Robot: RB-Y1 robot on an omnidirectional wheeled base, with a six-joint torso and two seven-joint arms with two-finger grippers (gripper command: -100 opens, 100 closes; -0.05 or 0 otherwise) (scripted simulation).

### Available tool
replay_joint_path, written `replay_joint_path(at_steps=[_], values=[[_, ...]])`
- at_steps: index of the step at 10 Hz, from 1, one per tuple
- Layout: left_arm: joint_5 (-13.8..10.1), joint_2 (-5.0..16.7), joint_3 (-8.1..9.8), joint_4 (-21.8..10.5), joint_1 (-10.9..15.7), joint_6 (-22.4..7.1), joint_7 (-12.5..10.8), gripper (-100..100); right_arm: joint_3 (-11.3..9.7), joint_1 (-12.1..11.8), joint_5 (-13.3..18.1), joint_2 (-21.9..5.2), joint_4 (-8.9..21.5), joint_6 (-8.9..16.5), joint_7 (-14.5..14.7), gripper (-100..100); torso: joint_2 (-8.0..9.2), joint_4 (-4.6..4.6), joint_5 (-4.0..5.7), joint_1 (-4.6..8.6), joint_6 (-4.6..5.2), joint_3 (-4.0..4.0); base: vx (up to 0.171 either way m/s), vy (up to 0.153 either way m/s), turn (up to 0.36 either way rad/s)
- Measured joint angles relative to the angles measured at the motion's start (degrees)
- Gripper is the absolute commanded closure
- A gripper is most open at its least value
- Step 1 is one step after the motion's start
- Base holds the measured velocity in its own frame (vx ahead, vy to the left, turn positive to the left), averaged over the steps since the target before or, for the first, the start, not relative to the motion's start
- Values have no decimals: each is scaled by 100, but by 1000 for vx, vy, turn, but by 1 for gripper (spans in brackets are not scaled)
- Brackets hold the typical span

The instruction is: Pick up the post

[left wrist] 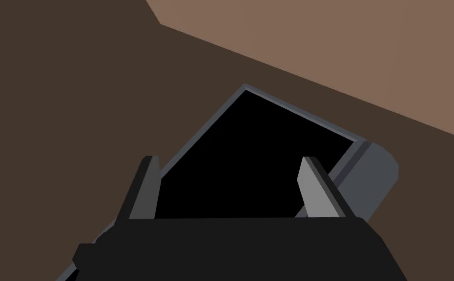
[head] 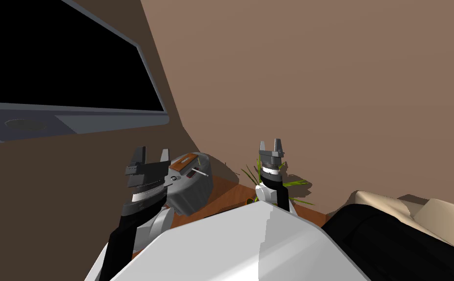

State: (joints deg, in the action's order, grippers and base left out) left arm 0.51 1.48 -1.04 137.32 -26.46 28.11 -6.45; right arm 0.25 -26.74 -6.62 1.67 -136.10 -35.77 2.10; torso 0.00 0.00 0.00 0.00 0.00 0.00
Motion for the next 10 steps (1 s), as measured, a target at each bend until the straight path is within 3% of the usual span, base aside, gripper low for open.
replay_joint_path(at_steps=[4, 6, 10], values=[[-60, 292, 136, -217, 117, -453, 38, -100, 0, 0, 0, 0, 0, 0, 0, 0, -9, -2, 3, 14, 0, -6, 22, -41, -4], [-91, 406, 205, -291, 201, -865, 89, -100, 0, 0, 0, 0, 0, 0, 0, 0, -15, -3, 4, 19, 1, -9, 39, -58, -9], [-165, 559, 346, -742, 373, -1454, 207, -100, 0, 0, 0, 0, 0, 0, 0, 0, -11, -3, 3, 11, 0, -7, 26, -37, -7]])
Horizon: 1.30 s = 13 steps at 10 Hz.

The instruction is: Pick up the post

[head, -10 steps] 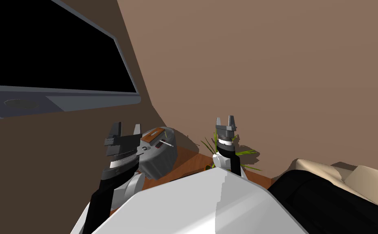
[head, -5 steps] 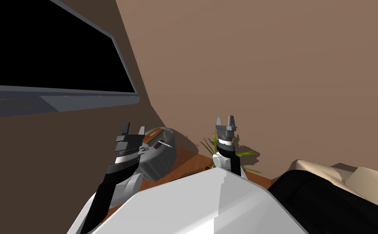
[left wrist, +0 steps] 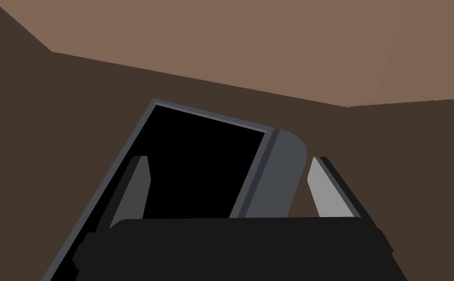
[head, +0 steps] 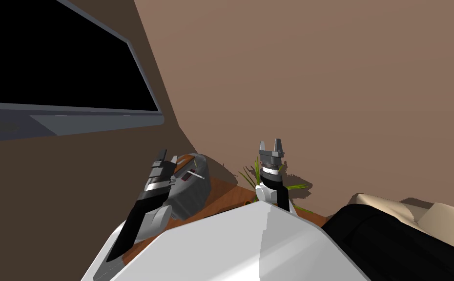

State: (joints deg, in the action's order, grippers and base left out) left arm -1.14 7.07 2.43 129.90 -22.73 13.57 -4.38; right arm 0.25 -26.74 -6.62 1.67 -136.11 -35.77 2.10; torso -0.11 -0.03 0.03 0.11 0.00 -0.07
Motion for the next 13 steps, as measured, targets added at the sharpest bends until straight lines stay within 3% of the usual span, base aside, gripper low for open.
replay_joint_path(at_steps=[13], values=[[-210, 221, 321, -901, 504, -2003, 431, -100, 0, 0, 0, 0, 0, 0, 0, 0, -2, -1, 0, -3, -1, -1, 31, -27, -13]])
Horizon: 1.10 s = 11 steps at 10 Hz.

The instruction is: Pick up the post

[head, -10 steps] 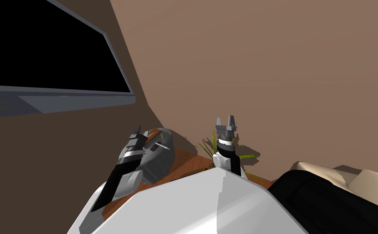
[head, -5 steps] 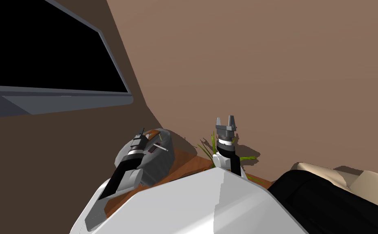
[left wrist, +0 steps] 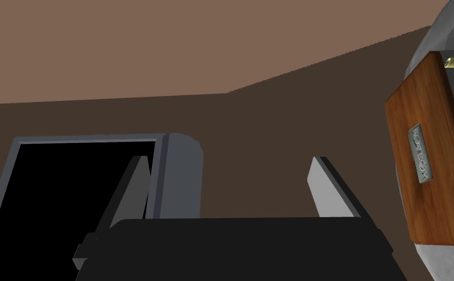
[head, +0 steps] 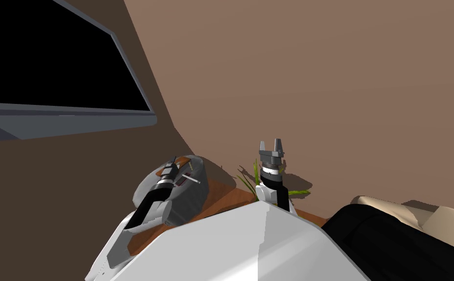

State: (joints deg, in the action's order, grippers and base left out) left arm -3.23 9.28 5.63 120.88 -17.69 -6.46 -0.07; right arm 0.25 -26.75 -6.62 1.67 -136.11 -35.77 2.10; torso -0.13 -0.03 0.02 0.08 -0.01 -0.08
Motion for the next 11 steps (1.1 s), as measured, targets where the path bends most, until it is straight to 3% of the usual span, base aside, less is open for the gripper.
replay_joint_path(at_steps=[5, 11], values=[[-83, 57, 116, -622, 359, -876, 264, -100, 0, 0, 0, 0, 0, 0, 0, 0, 0, 0, -2, -6, 1, 0, 32, -9, -18], [-199, 158, 203, -1030, 582, -1662, 487, -100, 0, 0, 0, 0, 0, 0, 0, 0, 2, 1, -2, -8, 0, 2, 24, -2, -15]])
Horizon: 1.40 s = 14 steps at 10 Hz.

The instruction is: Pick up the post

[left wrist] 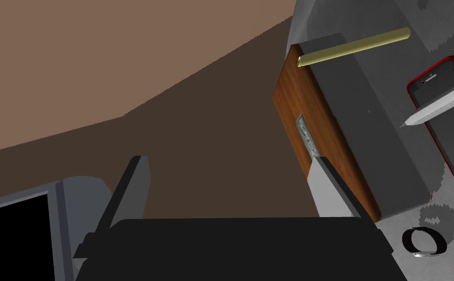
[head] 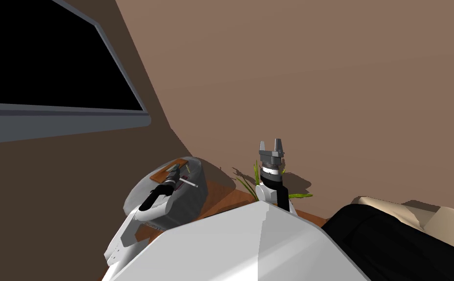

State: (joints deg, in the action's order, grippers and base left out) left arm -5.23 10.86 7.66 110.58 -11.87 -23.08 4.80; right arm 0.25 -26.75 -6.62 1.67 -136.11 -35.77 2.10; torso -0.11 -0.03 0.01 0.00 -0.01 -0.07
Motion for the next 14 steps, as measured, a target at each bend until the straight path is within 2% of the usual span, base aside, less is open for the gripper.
replay_joint_path(at_steps=[3, 5, 8, 10, 12, 14], values=[[-38, 6, 30, -276, 137, -488, 178, -100, 0, 0, 0, 0, 0, 0, 0, 0, -6, -2, 0, 1, -1, -4, 38, -5, -17], [-83, 38, 46, -429, 198, -712, 258, -100, 0, 0, 0, 0, 0, 0, 0, 0, 1, 0, 0, -1, 0, 0, 32, 0, -27], [-135, 80, 89, -703, 423, -1246, 440, -100, 0, 0, 0, 0, 0, 0, 0, 0, -5, -2, 0, -1, -1, -4, 46, 2, -30], [-199, 135, 121, -929, 590, -1658, 573, -100, 0, 0, 0, 0, 0, 0, 0, 0, -4, -1, 0, -1, -1, -3, 46, 4, -29], [-222, 142, 125, -1261, 742, -1953, 723, -100, 0, 0, 0, 0, 0, 0, 0, 0, -5, -2, -1, -4, -1, -4, 30, 9, -8], [-214, 111, 114, -1313, 735, -2224, 807, -100, 0, 0, 0, 0, 0, 0, 0, 0, 2, 0, -1, -5, -1, 0, 30, 15, -28]])
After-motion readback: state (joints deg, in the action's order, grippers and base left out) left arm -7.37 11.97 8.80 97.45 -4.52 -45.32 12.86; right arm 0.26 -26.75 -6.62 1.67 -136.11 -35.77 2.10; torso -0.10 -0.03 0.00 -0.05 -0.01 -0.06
